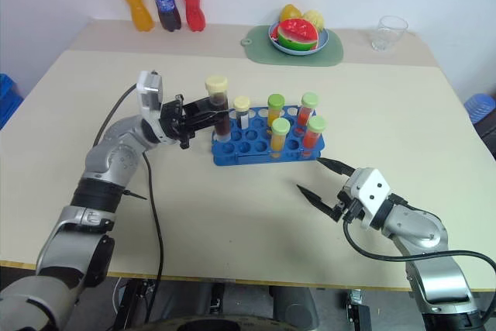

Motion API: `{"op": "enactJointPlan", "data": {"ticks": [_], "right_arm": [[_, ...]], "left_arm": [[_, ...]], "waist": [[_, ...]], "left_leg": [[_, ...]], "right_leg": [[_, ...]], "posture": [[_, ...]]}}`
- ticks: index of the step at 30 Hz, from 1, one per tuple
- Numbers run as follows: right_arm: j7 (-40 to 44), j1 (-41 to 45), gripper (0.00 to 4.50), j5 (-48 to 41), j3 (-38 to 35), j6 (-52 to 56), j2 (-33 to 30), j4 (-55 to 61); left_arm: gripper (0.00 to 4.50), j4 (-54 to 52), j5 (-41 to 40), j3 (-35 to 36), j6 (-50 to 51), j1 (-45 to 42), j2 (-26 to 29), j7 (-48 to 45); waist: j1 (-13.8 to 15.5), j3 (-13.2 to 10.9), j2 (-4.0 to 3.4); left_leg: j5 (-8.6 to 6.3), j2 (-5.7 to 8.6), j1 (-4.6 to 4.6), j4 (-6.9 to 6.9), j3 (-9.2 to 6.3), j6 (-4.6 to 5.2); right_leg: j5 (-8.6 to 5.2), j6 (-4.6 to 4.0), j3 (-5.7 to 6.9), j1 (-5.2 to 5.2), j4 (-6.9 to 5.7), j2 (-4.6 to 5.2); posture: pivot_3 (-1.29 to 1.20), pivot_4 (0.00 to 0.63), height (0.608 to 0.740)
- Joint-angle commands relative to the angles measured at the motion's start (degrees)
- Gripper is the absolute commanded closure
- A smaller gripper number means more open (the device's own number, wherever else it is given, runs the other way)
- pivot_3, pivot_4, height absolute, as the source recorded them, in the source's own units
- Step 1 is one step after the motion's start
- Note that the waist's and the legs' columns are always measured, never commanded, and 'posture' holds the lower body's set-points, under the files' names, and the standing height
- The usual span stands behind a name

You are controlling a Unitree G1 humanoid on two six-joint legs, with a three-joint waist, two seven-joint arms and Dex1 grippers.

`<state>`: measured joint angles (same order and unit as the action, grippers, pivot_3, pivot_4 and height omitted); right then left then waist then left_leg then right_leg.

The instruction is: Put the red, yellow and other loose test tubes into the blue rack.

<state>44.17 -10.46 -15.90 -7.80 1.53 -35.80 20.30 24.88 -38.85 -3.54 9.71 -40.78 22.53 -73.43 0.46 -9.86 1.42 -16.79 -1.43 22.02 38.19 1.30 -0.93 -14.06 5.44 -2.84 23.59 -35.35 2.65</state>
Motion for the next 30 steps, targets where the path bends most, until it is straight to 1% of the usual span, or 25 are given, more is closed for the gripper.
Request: {"op": "enactJointPlan", "data": {"ticks": [1, 4, 9, 16, 18, 21, 25, 30], "right_arm": [[-1.4, -1.2, 0.72, 0.7, -0.8, -2.0, 0.9, 2.4], [-1.8, -1.7, 0.72, 1.1, -0.6, -2.4, 1.2, 2.4], [-2.3, -2.4, 0.72, 1.1, -0.8, -2.5, 1.3, 2.8], [-2.5, -3.1, 0.72, 0.8, -1.1, -2.2, 1.0, 3.4], [-2.5, -3.3, 0.72, 0.8, -1.1, -2.1, 0.9, 3.6], [-2.3, -3.9, 0.72, 0.7, -1.3, -2.7, 1.0, 3.3], [-2.2, -4.3, 0.72, 1.1, -0.9, -3.6, 1.2, 2.6], [-2.2, -3.4, 0.72, 1.0, -0.6, -3.8, 1.2, 1.7]], "left_arm": [[3.19, 3.5, 3.4, -0.1, -2.8, -3.1, -1.9, -4.1], [3.19, 6.4, 5.5, -0.2, -4.1, -4.1, -3.9, -6.3], [3.19, 13.6, 12.3, -1.5, -12.6, -5.2, -8.3, -7.6], [3.19, 21.1, 18.4, -1.0, -21.7, -6.5, -11.7, -4.4], [3.19, 21.7, 18.7, -0.3, -22.3, -6.6, -12.0, -3.4], [3.19, 22.4, 19.5, 0.4, -23.1, -7.0, -11.0, -2.1], [3.19, 22.5, 20.4, 0.8, -23.4, -6.1, -10.1, -2.2], [3.19, 20.9, 20.8, 0.4, -23.1, -4.6, -10.3, -2.7]], "waist": [[0.1, 0.0, 0.0], [0.2, 0.0, 0.0], [0.2, 0.0, 0.0], [0.1, 0.0, -0.01], [0.1, 0.0, -0.01], [0.1, 0.0, -0.01], [0.1, 0.0, -0.01], [0.1, 0.0, -0.02]], "left_leg": [[0.0, 0.0, 0.01, 0.0, 0.0, 0.0], [-0.01, 0.0, 0.04, 0.01, -0.01, 0.01], [-0.01, 0.01, 0.05, 0.04, -0.02, 0.03], [-0.02, 0.0, 0.04, 0.04, -0.04, 0.05], [-0.03, 0.0, 0.04, 0.04, -0.04, 0.05], [-0.03, 0.0, 0.03, 0.04, -0.04, 0.06], [-0.03, 0.0, 0.02, 0.04, -0.04, 0.06], [-0.03, -0.01, -0.01, 0.04, -0.03, 0.06]], "right_leg": [[0.0, 0.0, 0.0, 0.0, 0.0, 0.0], [0.0, 0.01, 0.0, 0.0, 0.02, 0.0], [0.0, 0.02, 0.0, 0.0, 0.01, 0.0], [0.02, 0.04, 0.0, 0.0, 0.0, -0.01], [0.02, 0.05, 0.0, 0.0, 0.0, -0.01], [0.05, 0.1, 0.0, 0.0, -0.01, -0.01], [0.08, 0.15, 0.0, -0.01, -0.03, -0.01], [0.08, 0.16, 0.0, -0.03, -0.03, -0.01]], "posture": [[0.0, 0.15, 0.74], [0.0, 0.15, 0.74], [0.0, 0.15, 0.74], [0.0, 0.15, 0.74], [0.0, 0.15, 0.74], [0.0, 0.15, 0.74], [0.0, 0.15, 0.74], [0.0, 0.15, 0.74]]}}
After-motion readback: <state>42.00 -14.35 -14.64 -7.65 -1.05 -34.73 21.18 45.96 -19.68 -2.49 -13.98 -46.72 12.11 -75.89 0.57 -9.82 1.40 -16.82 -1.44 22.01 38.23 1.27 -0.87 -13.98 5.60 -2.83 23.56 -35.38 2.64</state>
